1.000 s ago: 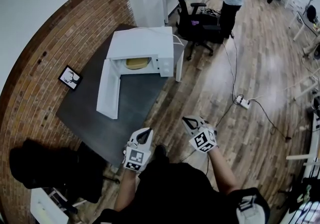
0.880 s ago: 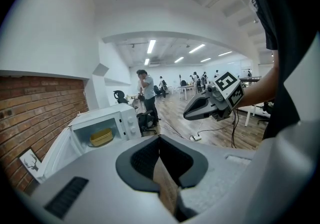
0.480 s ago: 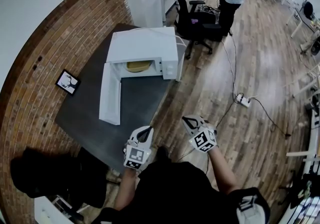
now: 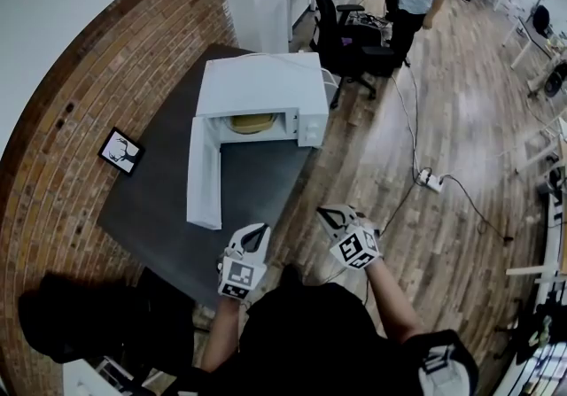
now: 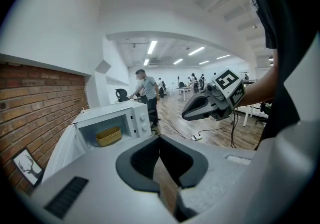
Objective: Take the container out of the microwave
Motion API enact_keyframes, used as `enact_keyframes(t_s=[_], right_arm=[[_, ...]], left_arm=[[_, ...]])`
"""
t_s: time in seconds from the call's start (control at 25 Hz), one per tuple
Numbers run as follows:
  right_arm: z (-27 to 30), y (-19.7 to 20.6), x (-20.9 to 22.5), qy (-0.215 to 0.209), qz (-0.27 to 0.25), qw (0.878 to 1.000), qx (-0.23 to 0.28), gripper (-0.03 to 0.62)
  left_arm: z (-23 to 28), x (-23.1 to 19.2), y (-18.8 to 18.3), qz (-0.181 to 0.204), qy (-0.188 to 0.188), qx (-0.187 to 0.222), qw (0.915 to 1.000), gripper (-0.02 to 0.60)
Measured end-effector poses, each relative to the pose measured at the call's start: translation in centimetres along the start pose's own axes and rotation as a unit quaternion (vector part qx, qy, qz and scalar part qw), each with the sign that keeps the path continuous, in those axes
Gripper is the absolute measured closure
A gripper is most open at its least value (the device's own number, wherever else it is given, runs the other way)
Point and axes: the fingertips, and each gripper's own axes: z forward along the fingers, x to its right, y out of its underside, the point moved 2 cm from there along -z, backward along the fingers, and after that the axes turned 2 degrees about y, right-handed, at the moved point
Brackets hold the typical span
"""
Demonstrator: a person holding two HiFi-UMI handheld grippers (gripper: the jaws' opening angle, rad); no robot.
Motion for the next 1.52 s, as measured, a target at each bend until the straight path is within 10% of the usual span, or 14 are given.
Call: enact_keyframes(t_s=[1.52], right_arm=[[6.8, -1.6, 2.1, 0.002, 0.006, 1.000, -0.009, 0.594]], left_arm=[[1.8, -6.1, 0.4, -0.001, 0.014, 0.002, 0.9999, 0.580]])
